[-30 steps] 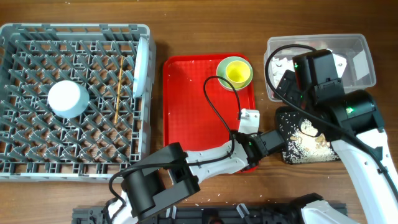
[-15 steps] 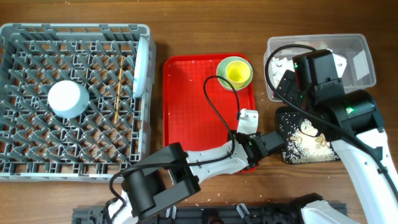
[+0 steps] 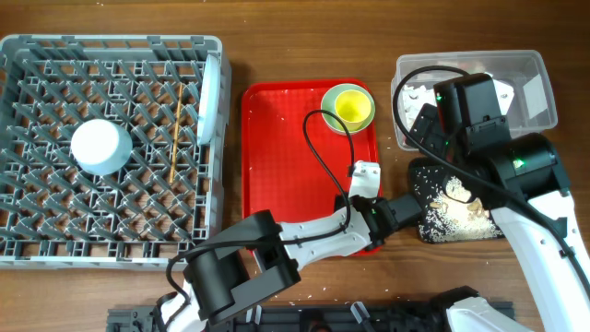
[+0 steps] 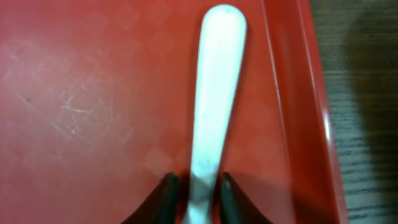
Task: Sort waste into correct bins and load items into the dishwasher rack
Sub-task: 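Move the left gripper over the white plastic fork on the tray, then close the left gripper on the fork handle and lift it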
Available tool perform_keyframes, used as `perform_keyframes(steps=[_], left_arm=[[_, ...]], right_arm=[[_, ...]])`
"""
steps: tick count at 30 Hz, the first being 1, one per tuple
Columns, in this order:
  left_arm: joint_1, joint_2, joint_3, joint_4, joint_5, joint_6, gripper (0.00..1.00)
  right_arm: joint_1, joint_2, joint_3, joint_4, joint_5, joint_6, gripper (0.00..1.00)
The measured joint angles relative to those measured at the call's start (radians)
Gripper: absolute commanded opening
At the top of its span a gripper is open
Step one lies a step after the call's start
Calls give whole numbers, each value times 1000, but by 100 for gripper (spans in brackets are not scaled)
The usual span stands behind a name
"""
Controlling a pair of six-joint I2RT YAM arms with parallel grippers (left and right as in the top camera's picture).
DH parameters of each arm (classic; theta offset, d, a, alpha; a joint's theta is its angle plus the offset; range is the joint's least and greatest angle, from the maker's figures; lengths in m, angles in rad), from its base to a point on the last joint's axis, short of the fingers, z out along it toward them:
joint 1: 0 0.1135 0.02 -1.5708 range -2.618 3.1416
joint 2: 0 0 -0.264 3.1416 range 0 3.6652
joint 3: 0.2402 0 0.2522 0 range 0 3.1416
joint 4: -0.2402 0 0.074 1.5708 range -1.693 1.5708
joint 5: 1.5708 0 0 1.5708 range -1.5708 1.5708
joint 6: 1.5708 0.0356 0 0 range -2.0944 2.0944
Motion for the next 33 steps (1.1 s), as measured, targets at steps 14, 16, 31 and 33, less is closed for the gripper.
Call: perform_keyframes(steps=[14, 16, 31, 33], left_arm=[[6, -29, 8, -98, 94, 0, 4], [6, -64, 6, -121, 113, 0, 4], [6, -114, -20, -196, 264, -3, 52], [6, -101, -21, -203, 265, -8, 45]], right_arm=[[0, 0, 0, 0, 0, 0, 100], [0, 0, 0, 0, 0, 0, 100], [0, 0, 0, 0, 0, 0, 100], [0, 0, 0, 0, 0, 0, 100]])
